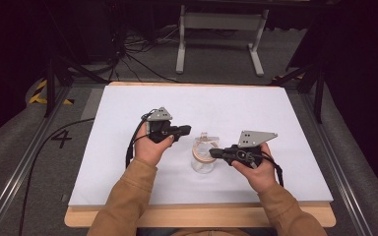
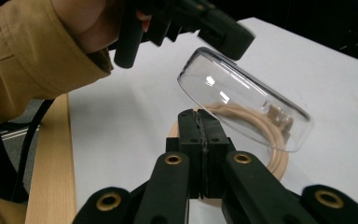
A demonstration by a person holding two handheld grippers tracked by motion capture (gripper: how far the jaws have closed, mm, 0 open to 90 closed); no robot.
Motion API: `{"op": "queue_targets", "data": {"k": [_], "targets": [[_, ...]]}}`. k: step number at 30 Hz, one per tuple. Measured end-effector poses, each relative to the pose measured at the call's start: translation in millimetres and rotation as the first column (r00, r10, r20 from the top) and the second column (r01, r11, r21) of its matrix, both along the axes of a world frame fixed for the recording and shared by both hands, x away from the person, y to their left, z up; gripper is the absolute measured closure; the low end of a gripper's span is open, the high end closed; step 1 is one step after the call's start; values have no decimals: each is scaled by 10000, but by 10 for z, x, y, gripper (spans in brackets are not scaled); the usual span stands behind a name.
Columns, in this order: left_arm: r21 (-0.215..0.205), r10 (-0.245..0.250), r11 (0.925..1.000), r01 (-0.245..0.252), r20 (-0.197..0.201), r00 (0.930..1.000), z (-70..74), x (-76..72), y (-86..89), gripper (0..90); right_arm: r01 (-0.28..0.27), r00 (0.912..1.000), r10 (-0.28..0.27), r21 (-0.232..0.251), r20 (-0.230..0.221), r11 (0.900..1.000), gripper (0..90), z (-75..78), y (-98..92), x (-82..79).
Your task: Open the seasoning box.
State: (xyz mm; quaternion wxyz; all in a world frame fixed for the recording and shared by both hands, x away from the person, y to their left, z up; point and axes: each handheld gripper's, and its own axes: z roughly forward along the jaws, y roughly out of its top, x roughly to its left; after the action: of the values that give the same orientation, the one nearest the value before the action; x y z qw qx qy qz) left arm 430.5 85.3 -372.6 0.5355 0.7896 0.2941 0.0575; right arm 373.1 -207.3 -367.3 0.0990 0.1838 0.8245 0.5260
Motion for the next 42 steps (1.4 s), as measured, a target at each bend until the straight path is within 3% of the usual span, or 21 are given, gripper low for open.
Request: {"op": "queue_targets", "data": {"k": [8, 25, 37, 42], "targets": [[597, 446, 9973, -424, -361, 9983, -61, -105, 222, 870, -123, 9996, 116, 283, 257, 9995, 900, 111, -7, 154], [1095, 1355, 9860, -1257, -866, 9870, -159, -243, 621, 862, 71, 9998, -83, 671, 186, 9977, 900, 148, -50, 449], [1142, 1481, 9841, -1359, -1064, 9832, -189, -228, 679, 854, 727, 9973, -723, 410, -121, 9965, 900, -1, -152, 630], [1110, 1413, 9853, -1296, -1048, 9844, -192, -227, 659, 854, 663, 9977, -658, 443, -130, 9968, 900, 9, -149, 614]]}}
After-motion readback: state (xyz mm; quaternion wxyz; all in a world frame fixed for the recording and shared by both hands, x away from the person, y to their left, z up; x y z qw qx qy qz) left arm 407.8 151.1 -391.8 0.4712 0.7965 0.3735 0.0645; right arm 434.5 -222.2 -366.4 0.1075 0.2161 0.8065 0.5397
